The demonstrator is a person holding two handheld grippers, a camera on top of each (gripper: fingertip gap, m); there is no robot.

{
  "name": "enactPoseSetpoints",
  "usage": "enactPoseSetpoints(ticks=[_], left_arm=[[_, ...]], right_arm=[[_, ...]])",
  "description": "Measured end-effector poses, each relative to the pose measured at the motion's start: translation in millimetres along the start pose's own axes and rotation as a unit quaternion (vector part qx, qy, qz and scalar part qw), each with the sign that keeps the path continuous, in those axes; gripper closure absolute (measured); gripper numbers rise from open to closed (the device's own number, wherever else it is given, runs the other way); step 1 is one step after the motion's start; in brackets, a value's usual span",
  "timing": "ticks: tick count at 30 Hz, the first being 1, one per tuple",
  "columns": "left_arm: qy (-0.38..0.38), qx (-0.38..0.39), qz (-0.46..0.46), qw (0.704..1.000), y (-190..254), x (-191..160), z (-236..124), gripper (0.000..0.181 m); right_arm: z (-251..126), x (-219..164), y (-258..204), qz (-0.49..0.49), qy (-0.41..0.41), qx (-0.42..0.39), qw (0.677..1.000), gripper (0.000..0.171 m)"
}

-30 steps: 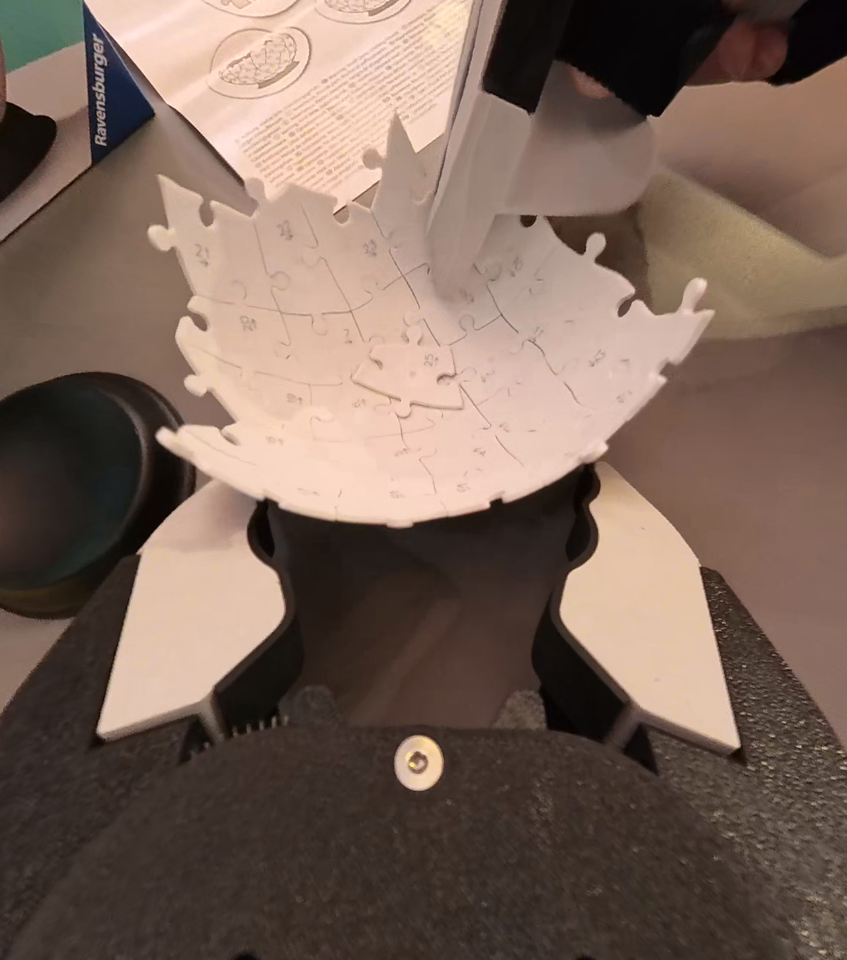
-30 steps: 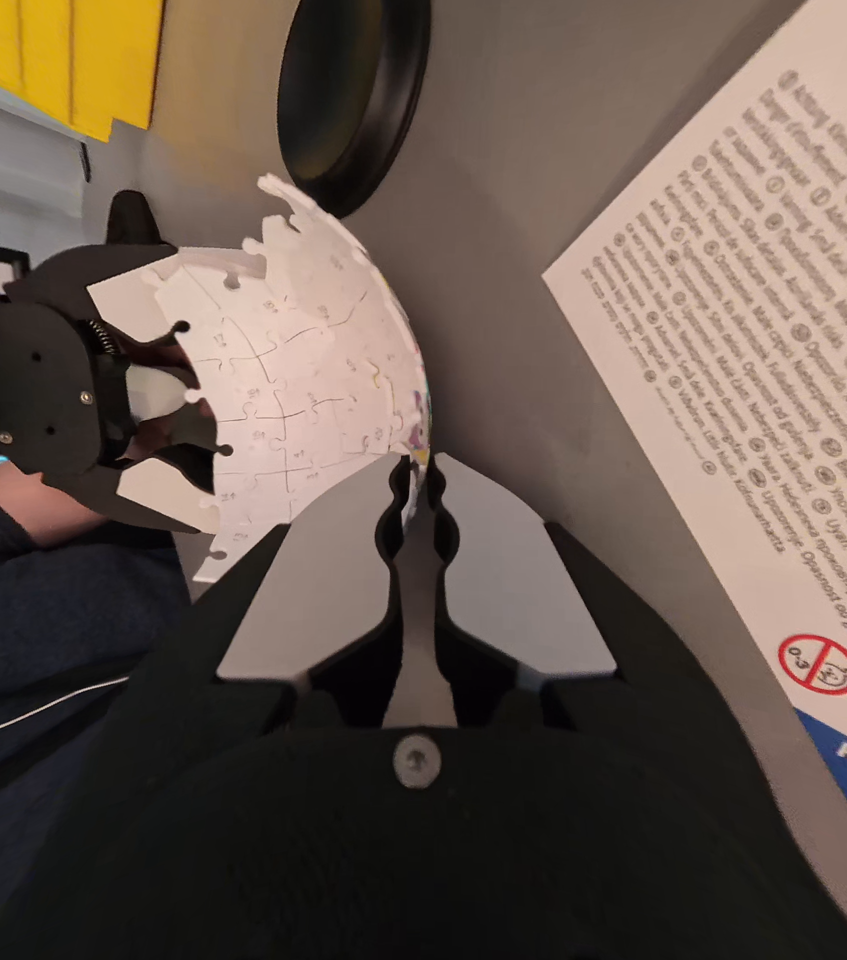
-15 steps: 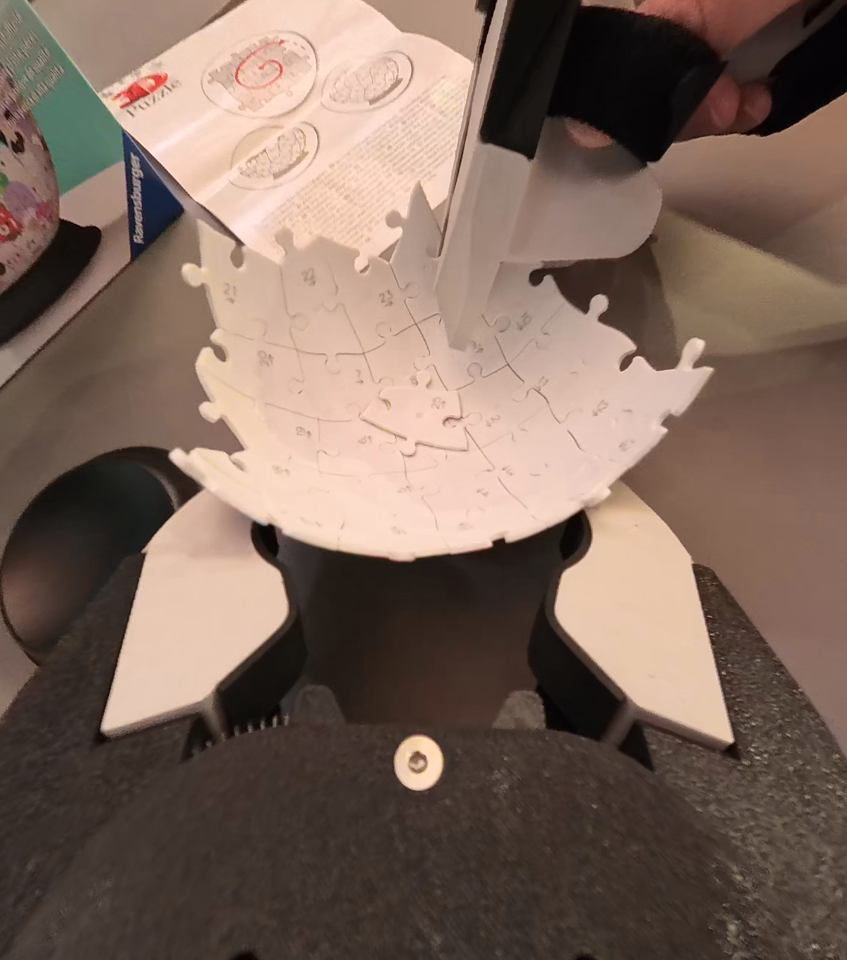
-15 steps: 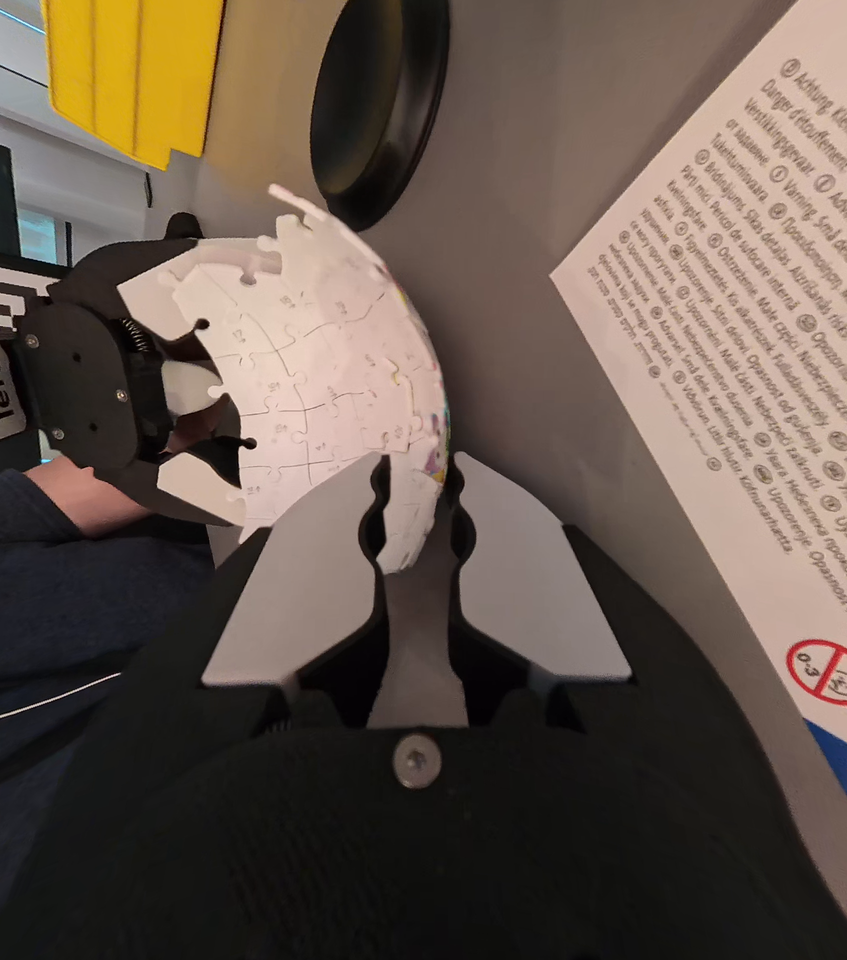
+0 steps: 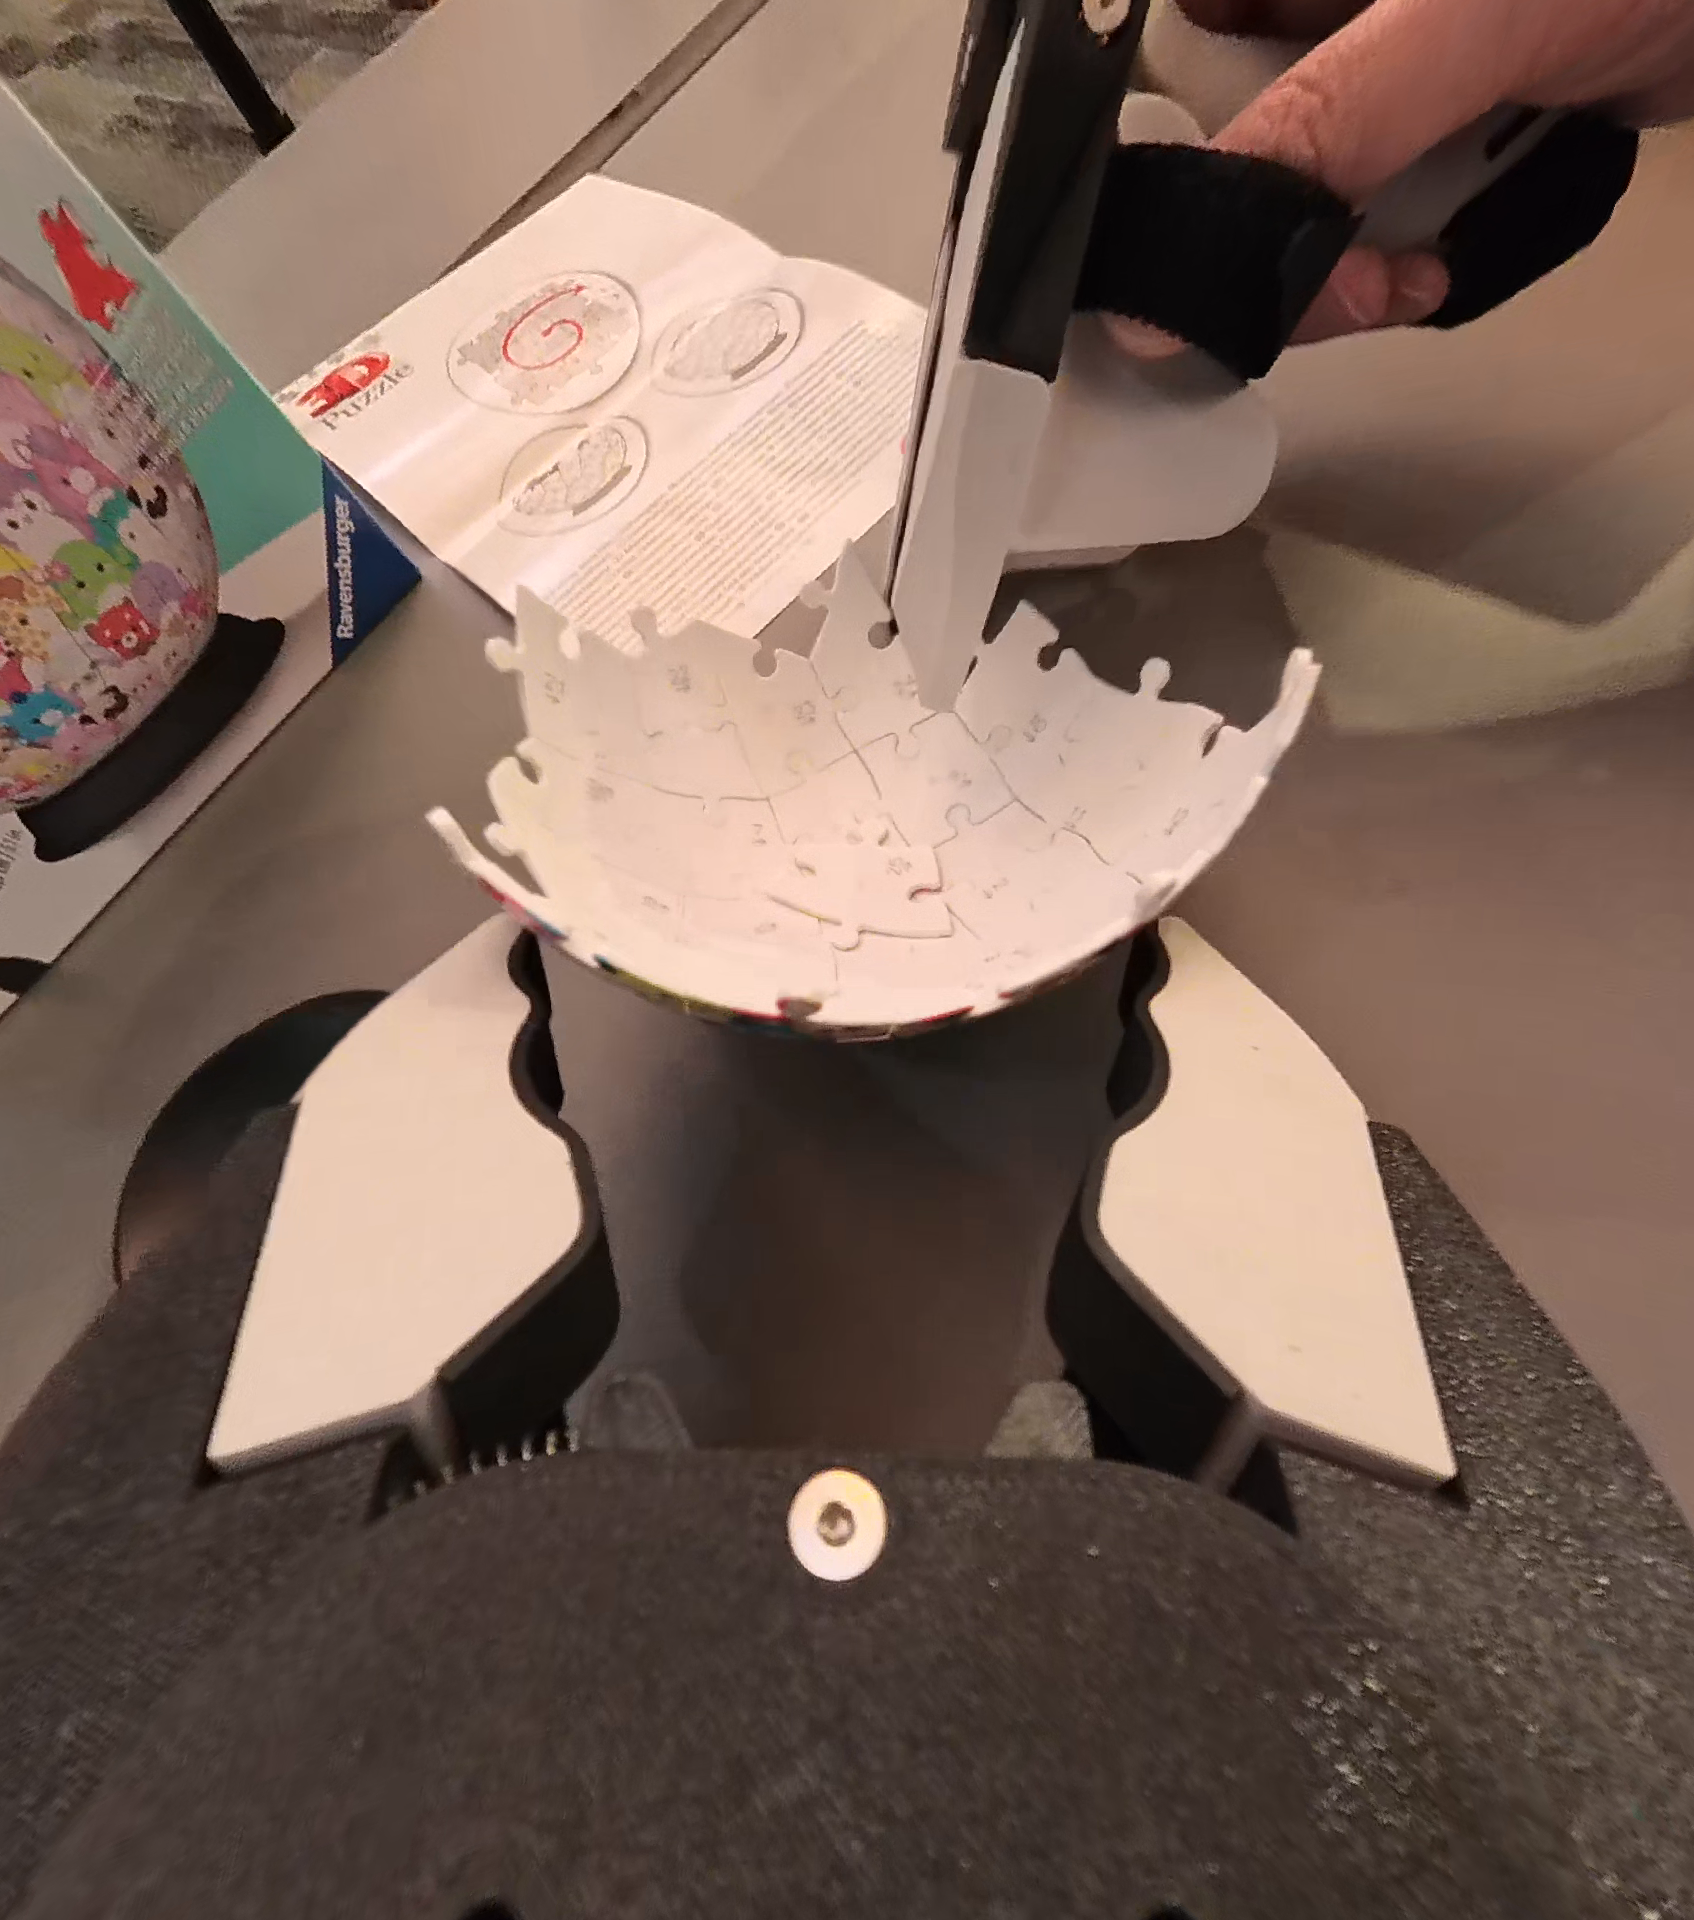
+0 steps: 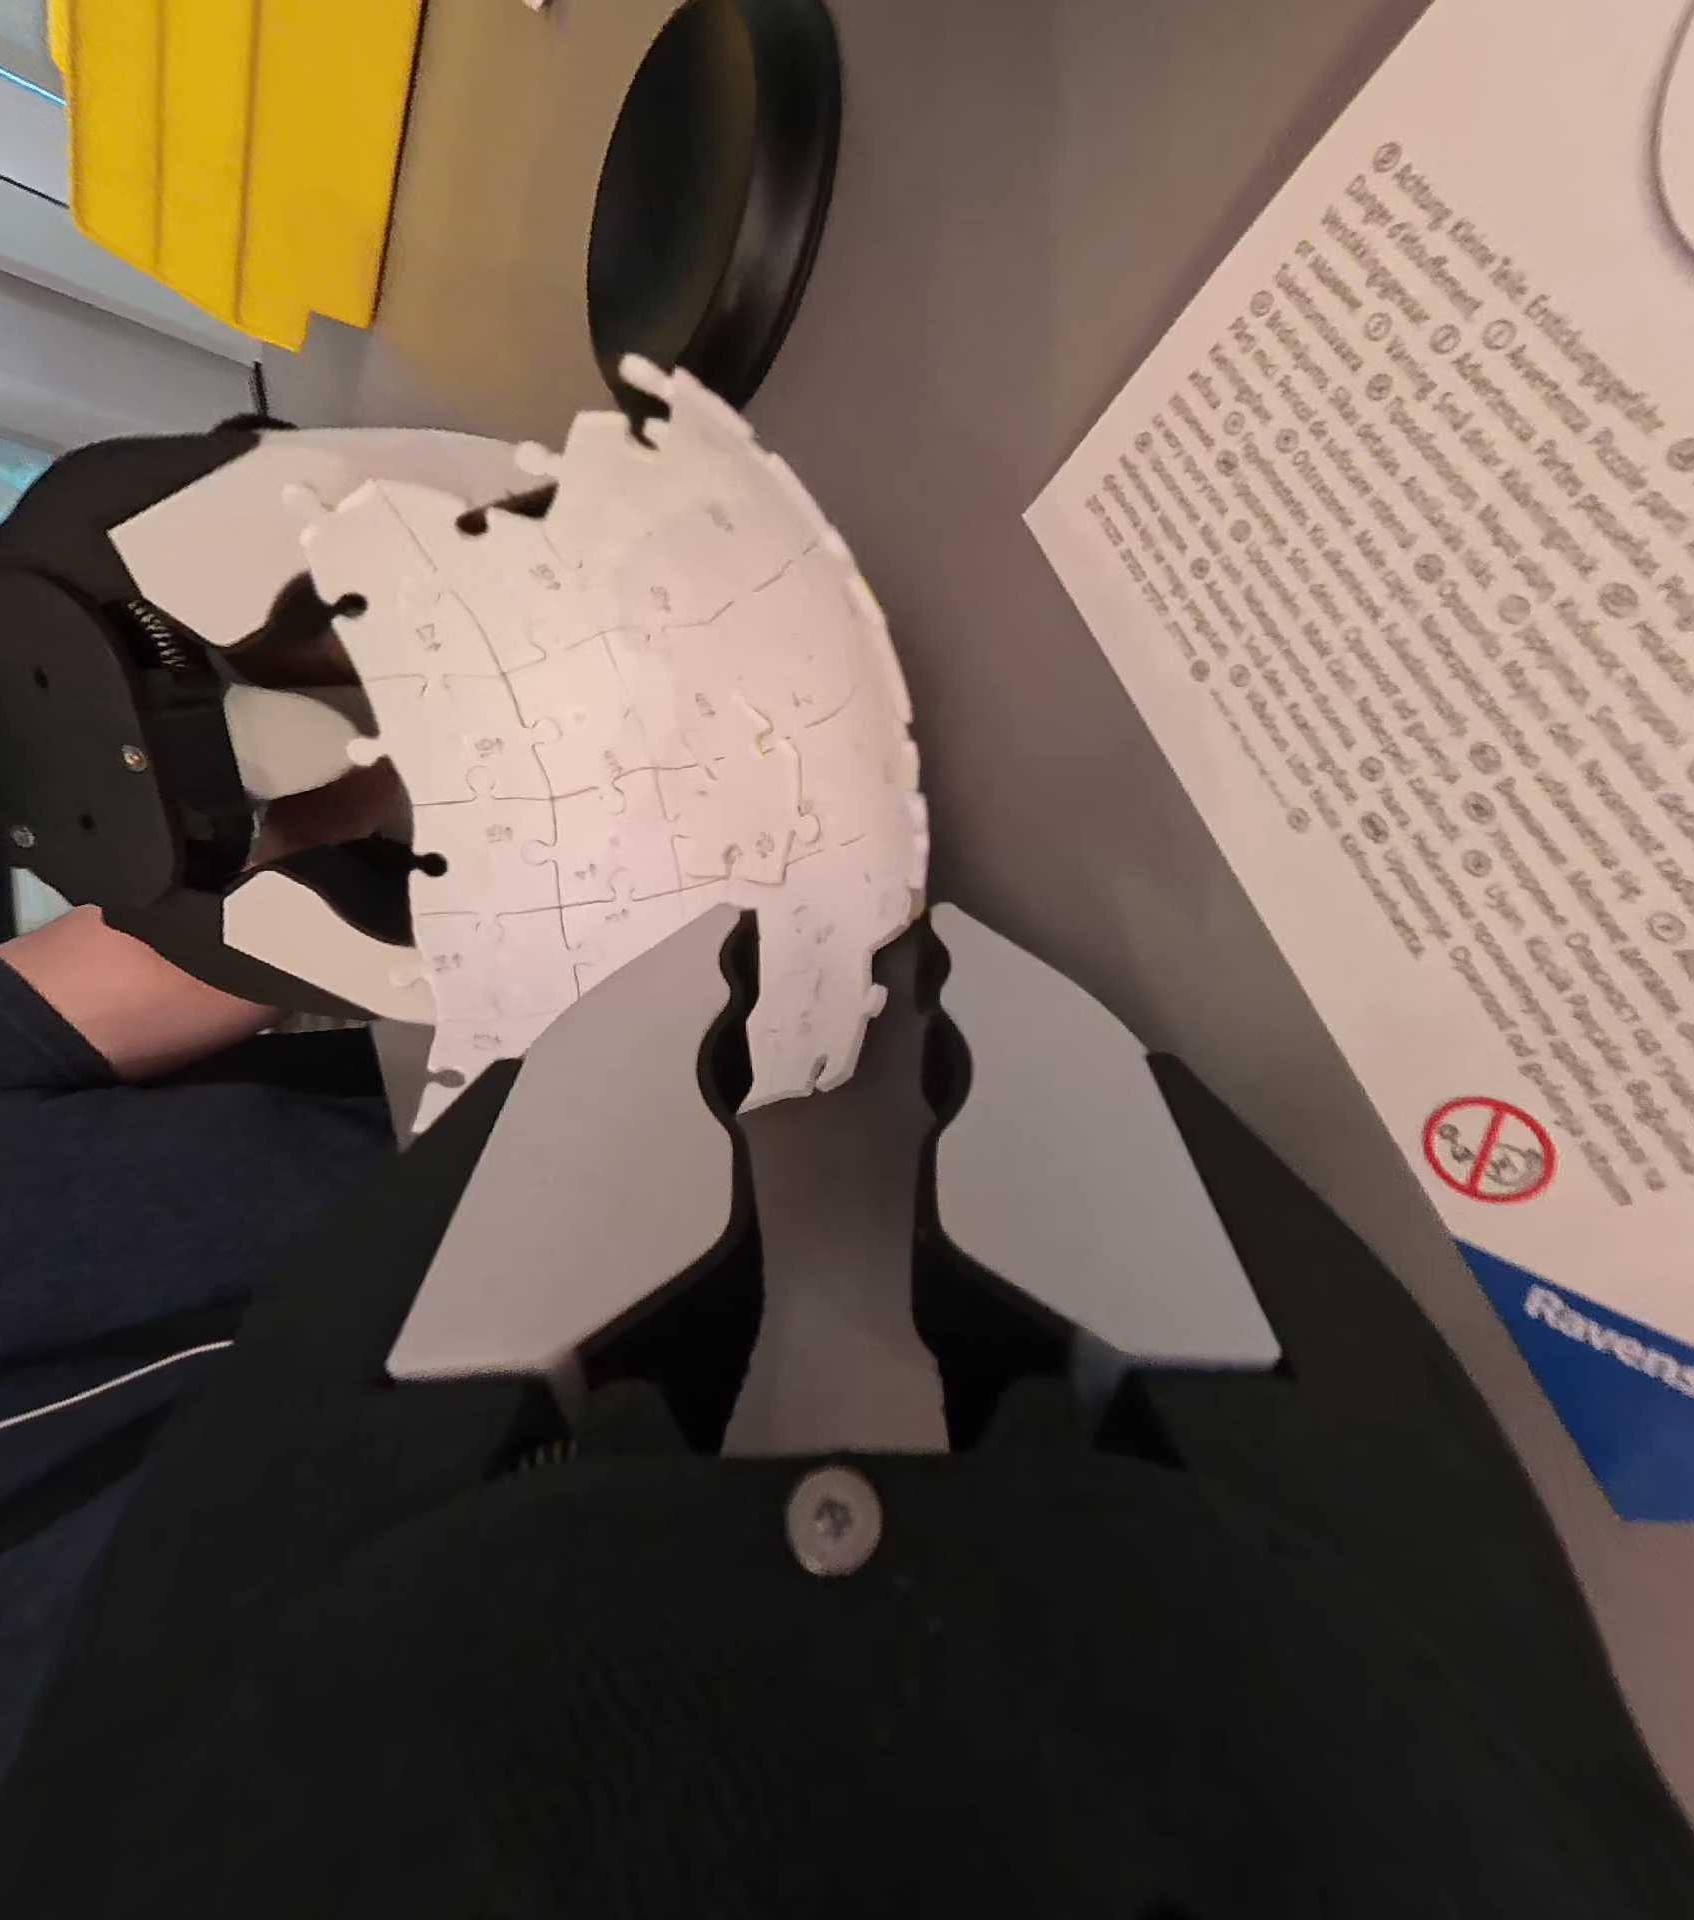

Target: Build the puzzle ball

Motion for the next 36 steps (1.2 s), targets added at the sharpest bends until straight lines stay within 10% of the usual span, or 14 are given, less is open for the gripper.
enactPoseSetpoints(ticks=[15,36], left_arm=[[0.003,-0.011,0.003,1.000,1,12,10,0.078],[0.040,-0.021,0.035,0.998,4,41,16,0.078]], right_arm=[[-46,7,32,-0.095,0.065,-0.209,0.971,0.147],[-17,-11,30,-0.126,-0.011,-0.182,0.975,0.170]])
Point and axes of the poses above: each gripper's, where its closed fingertips meet, z out along the fingers, x out of its top, y = z × x across the jaws, the point moved 2 cm from there along -z, back along the fingers, and after that the axes turned 15 degrees about -x, right-handed, at the moved point
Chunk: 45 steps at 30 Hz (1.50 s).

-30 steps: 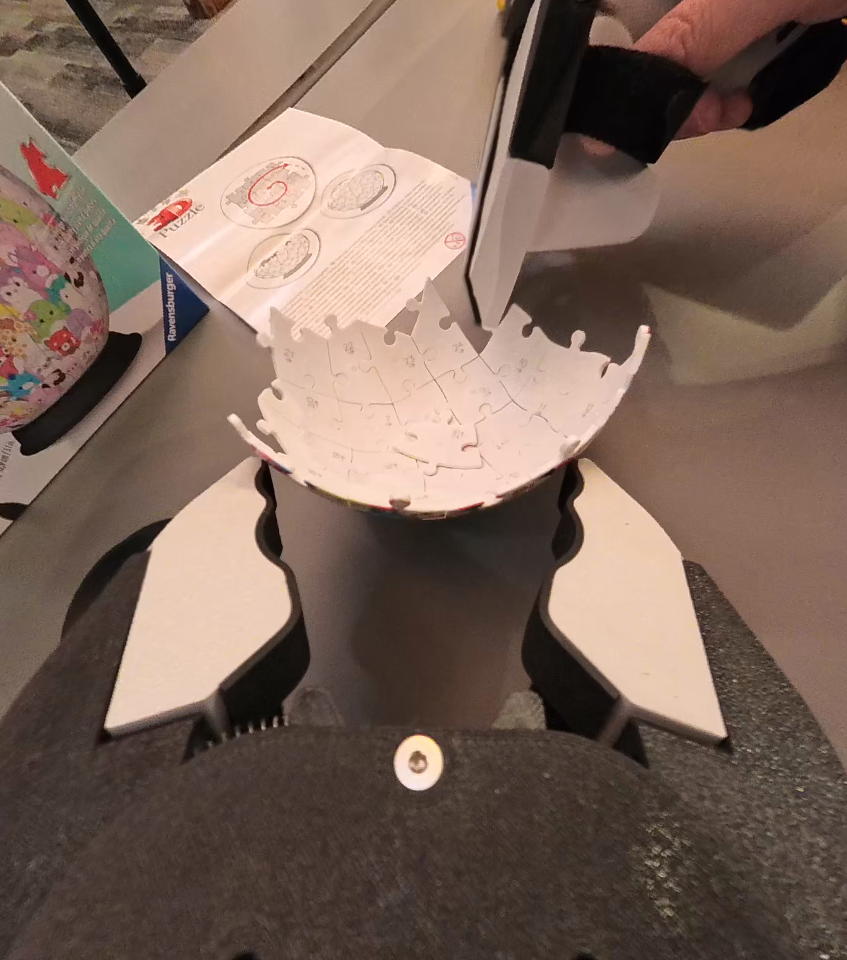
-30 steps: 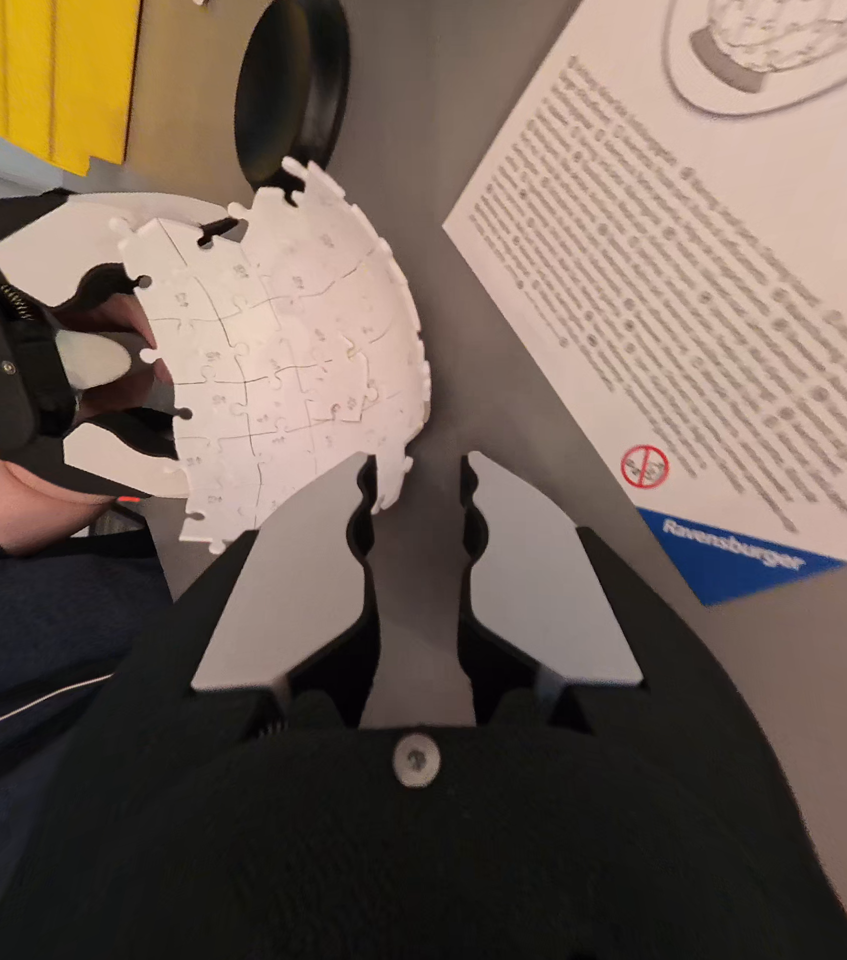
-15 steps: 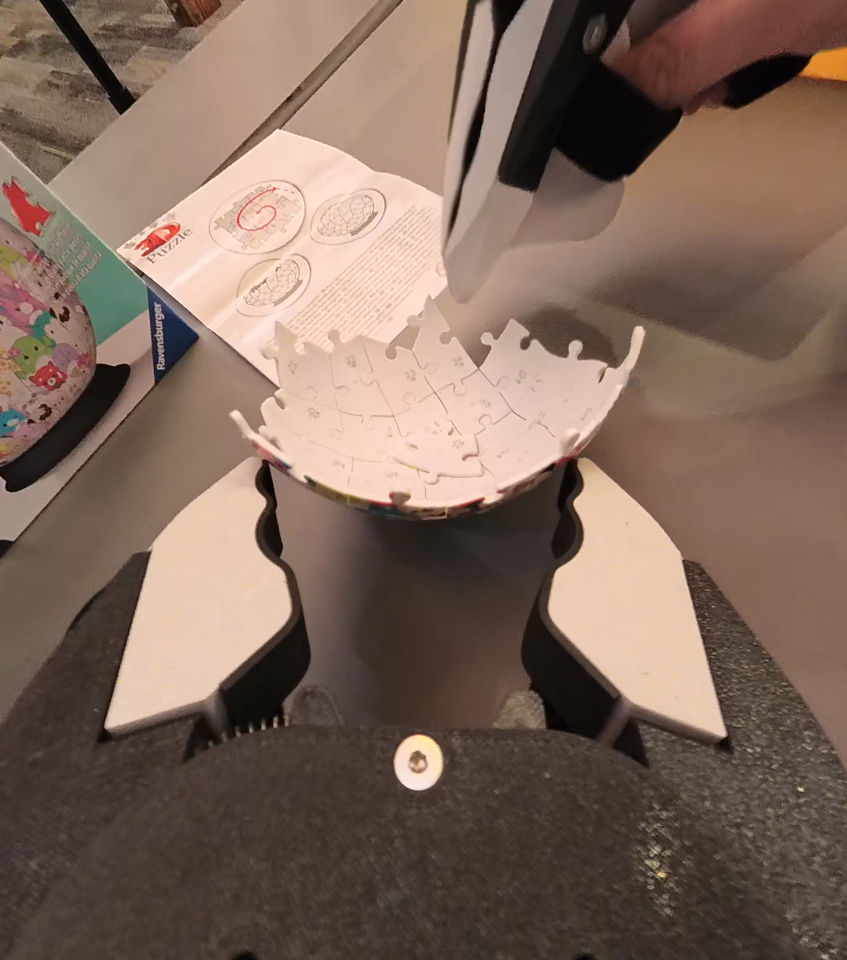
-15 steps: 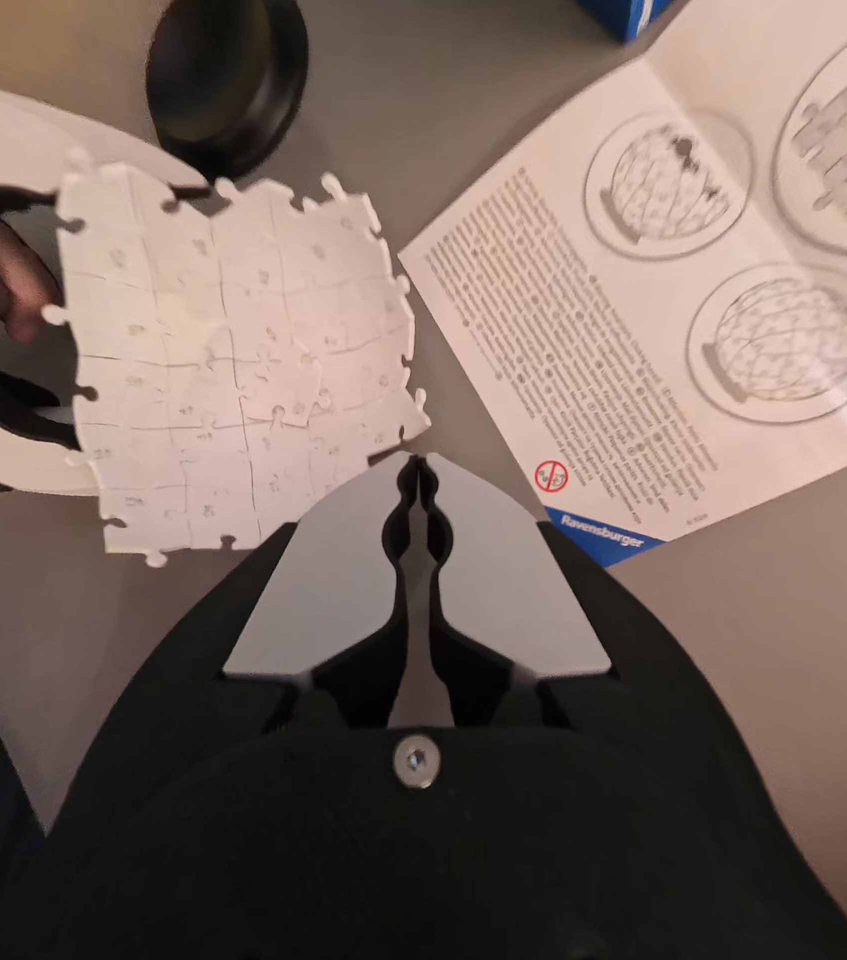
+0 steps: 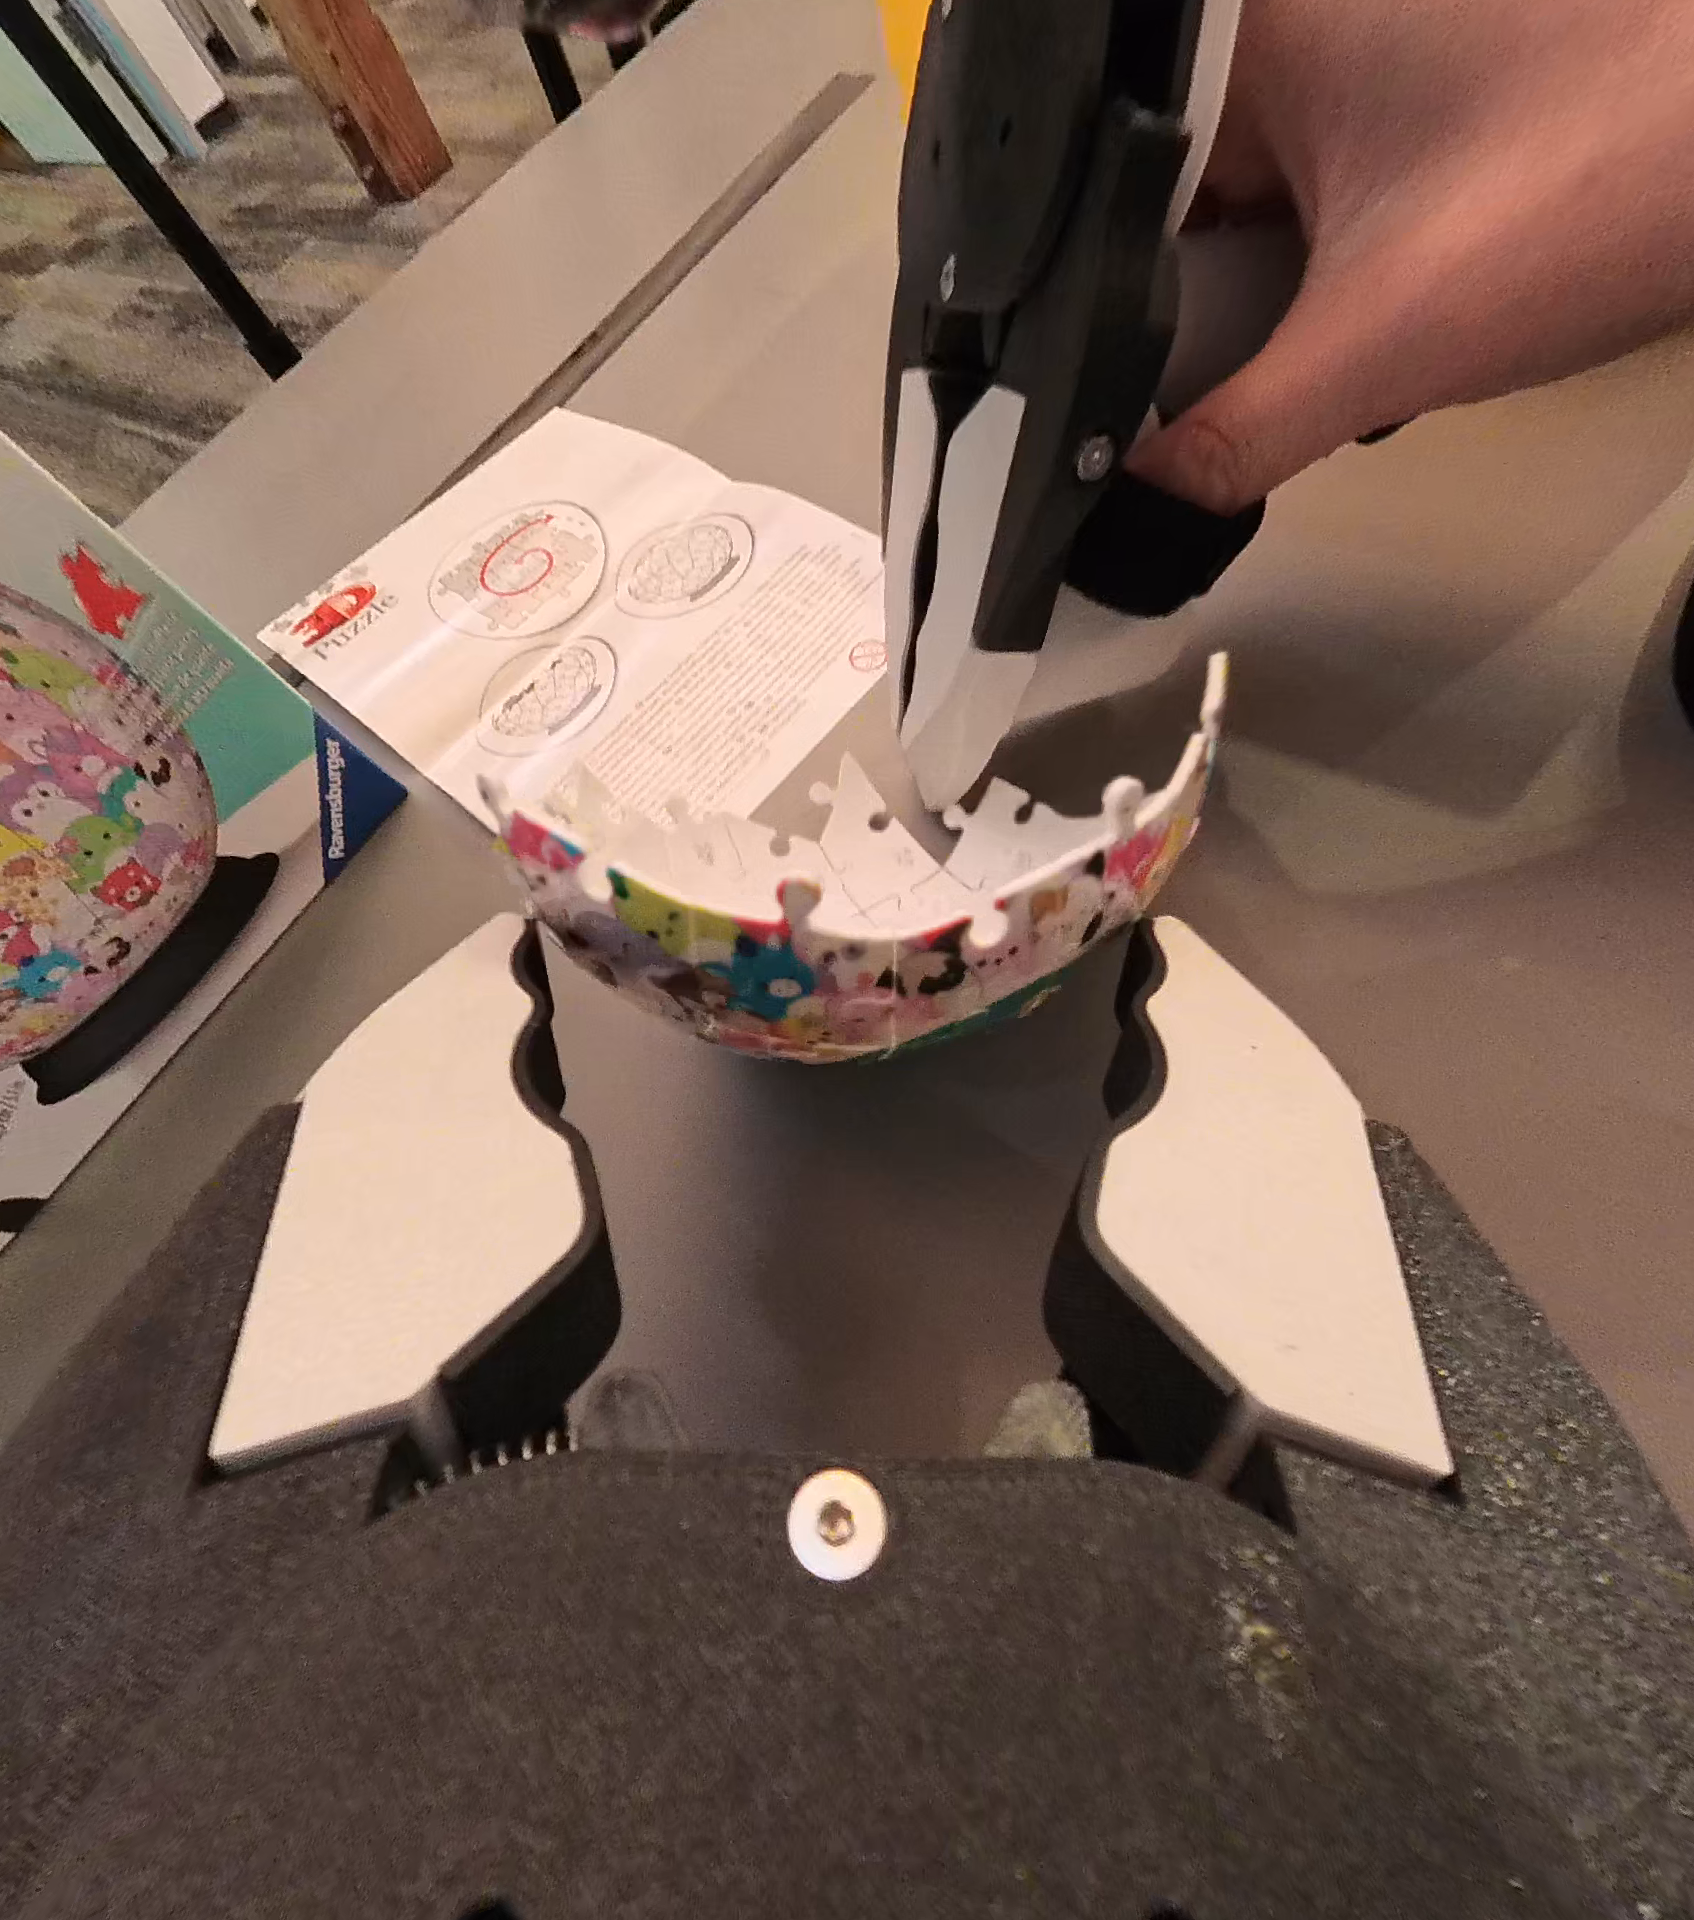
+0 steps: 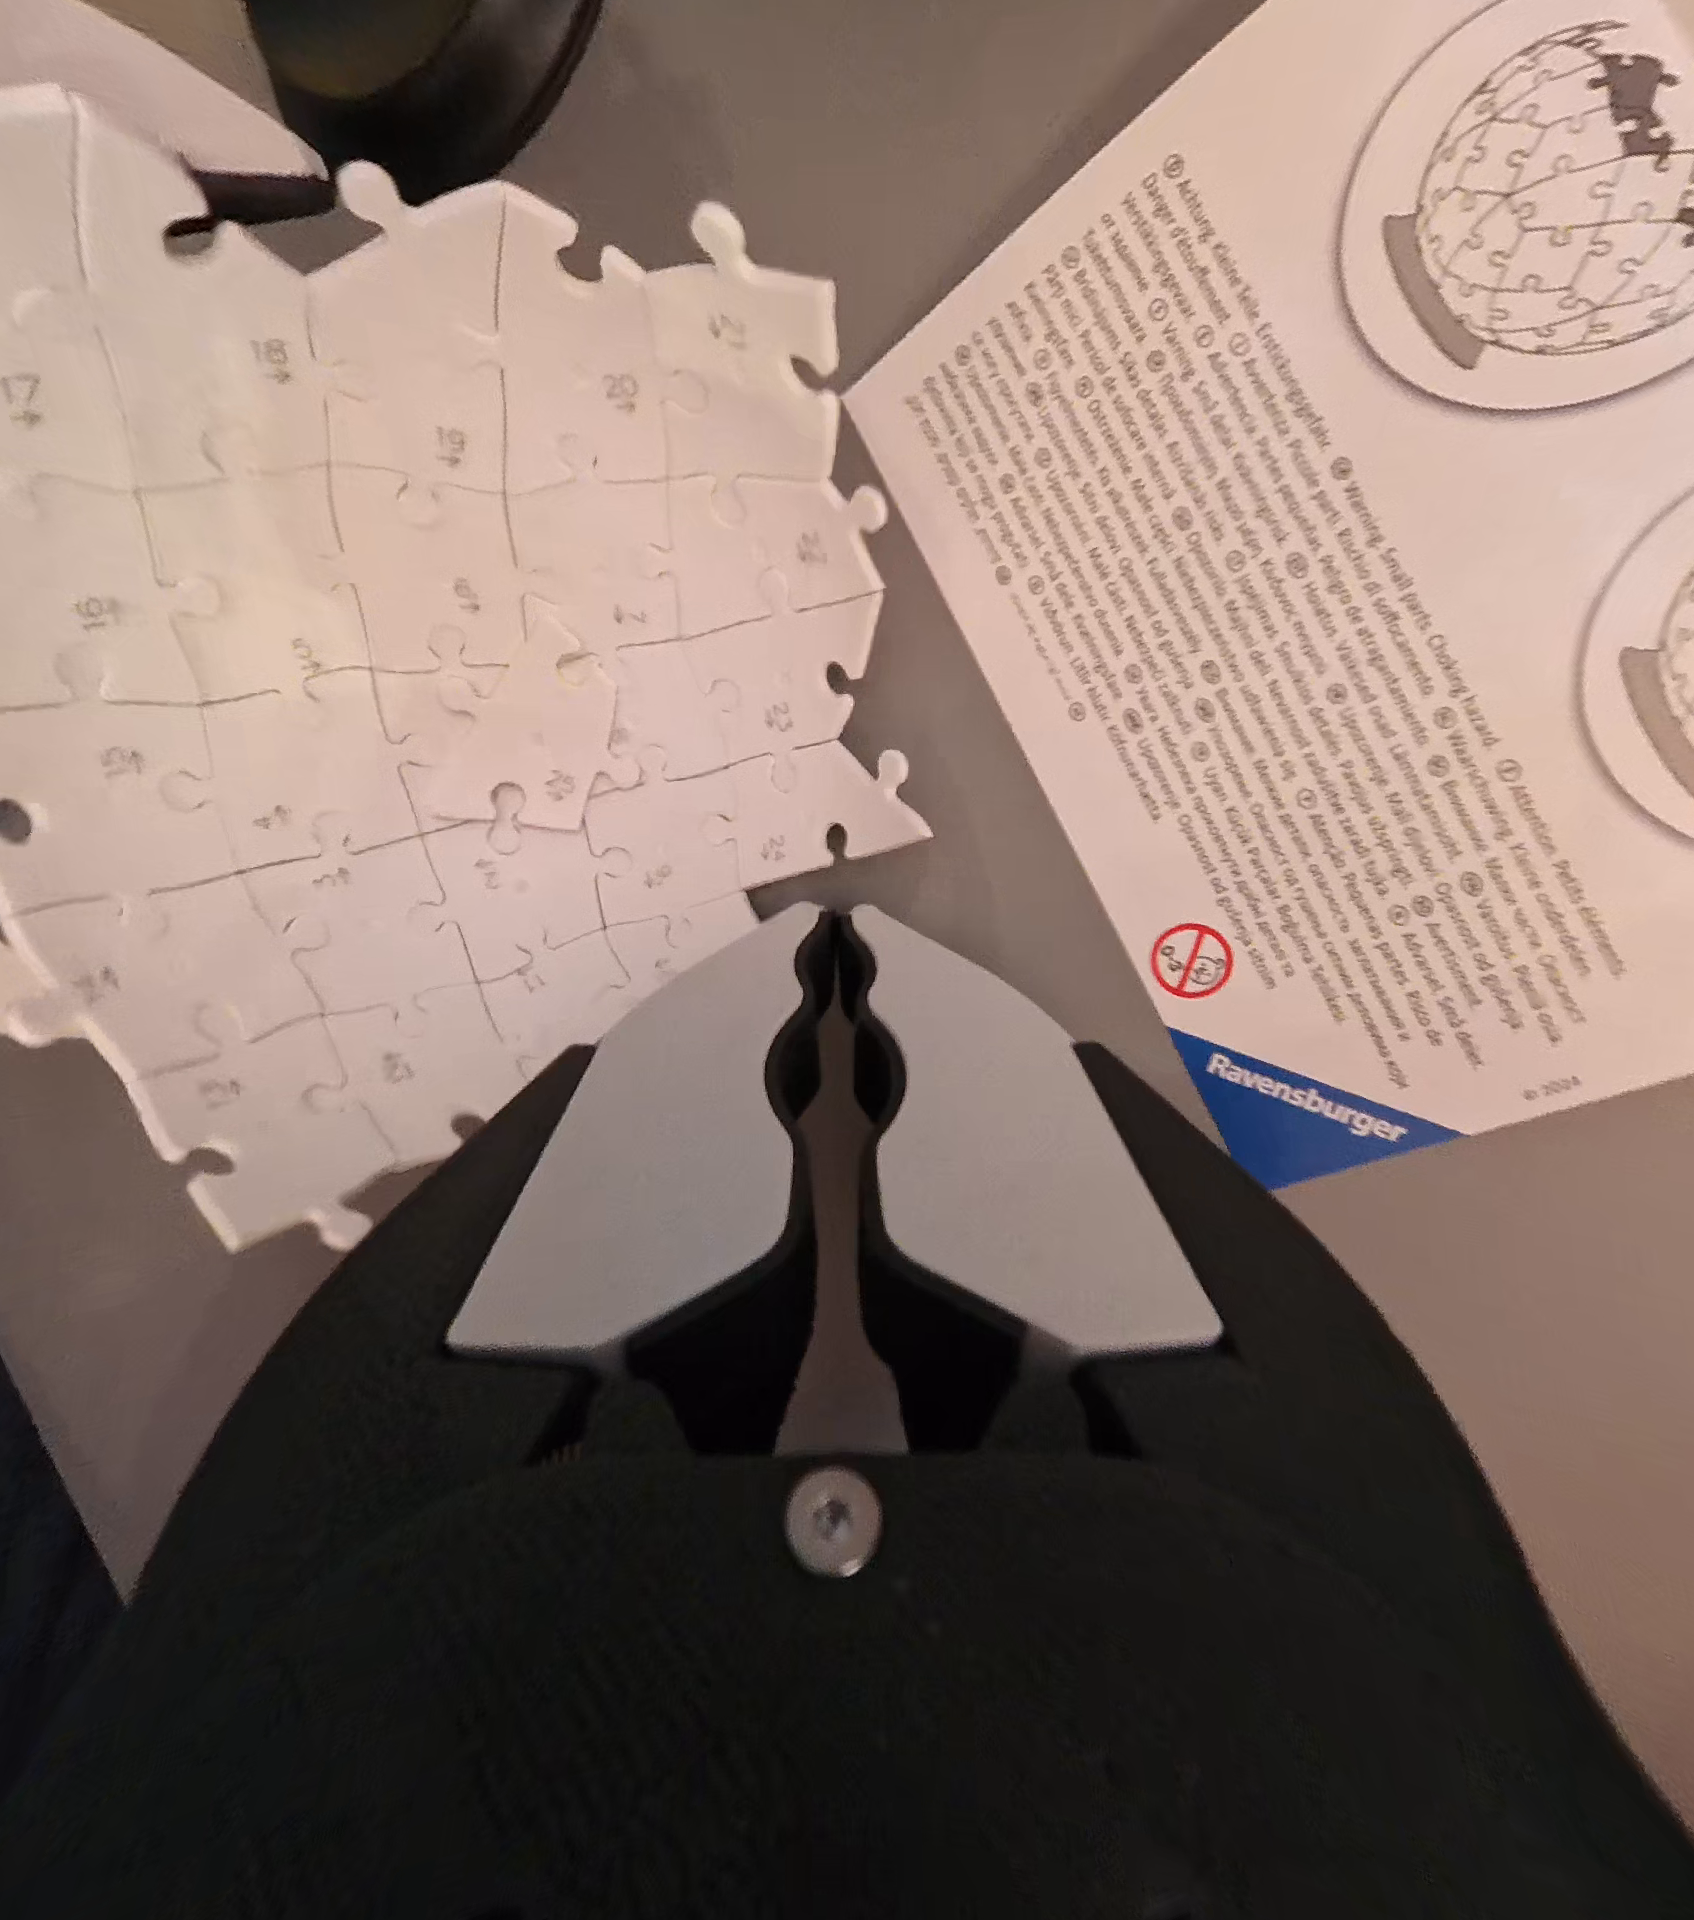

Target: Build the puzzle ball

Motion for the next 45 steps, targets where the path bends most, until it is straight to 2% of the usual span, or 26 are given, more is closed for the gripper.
enactPoseSetpoints(ticks=[5,14,19,24,35,45], left_arm=[[0.012,-0.002,0.010,1.000,2,3,-3,0.078],[0.027,-0.004,0.010,1.000,1,3,-3,0.080],[0.029,-0.001,0.008,1.000,-2,2,-2,0.080],[0.029,-0.001,0.008,1.000,-2,2,-1,0.080],[0.035,0.005,0.016,0.999,0,11,1,0.081],[0.037,0.015,0.047,0.998,7,16,4,0.082]], right_arm=[[3,1,-20,0.007,-0.004,0.051,0.999,0.170],[2,3,-17,0.000,-0.005,0.018,1.000,0.169],[-1,5,-4,0.020,0.007,-0.004,1.000,0.156],[-3,6,-2,0.032,0.017,0.012,0.999,0.143],[1,8,0,-0.093,0.018,-0.101,0.990,0.125],[-1,6,4,-0.070,0.005,-0.110,0.991,0.124]])
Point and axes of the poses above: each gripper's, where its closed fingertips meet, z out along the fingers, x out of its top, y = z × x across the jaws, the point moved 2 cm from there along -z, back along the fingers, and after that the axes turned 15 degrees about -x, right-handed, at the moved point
